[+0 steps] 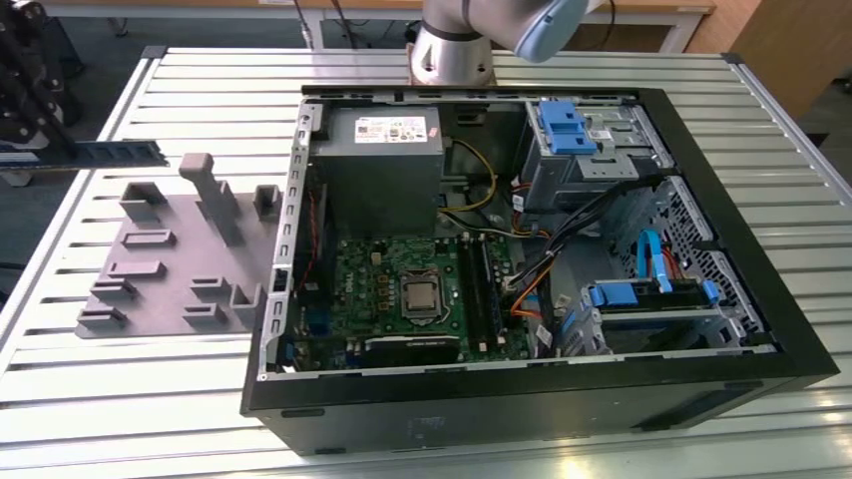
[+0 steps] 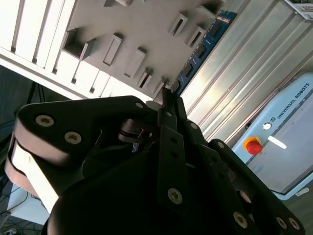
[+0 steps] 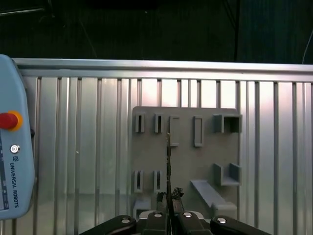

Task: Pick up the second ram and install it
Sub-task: 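Pick up the second ram and move it above second insertion slot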

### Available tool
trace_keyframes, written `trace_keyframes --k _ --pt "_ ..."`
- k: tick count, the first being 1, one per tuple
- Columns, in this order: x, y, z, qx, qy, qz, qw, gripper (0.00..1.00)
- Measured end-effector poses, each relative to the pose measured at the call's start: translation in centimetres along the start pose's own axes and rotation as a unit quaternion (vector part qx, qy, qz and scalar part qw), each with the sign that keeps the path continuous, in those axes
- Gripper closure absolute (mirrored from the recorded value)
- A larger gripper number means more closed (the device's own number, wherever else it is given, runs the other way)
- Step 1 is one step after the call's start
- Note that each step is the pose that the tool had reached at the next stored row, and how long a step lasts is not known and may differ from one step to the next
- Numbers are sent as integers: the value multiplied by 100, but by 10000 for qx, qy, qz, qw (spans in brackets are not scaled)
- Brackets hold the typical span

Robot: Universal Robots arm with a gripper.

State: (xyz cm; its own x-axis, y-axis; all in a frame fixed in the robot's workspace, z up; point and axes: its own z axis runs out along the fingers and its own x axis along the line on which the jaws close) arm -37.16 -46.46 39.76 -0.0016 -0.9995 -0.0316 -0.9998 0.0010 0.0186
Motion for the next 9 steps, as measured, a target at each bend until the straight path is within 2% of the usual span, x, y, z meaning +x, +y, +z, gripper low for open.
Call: trace_keyframes --k 9 --pt "-1 -411 -8 0 0 0 10000 86"
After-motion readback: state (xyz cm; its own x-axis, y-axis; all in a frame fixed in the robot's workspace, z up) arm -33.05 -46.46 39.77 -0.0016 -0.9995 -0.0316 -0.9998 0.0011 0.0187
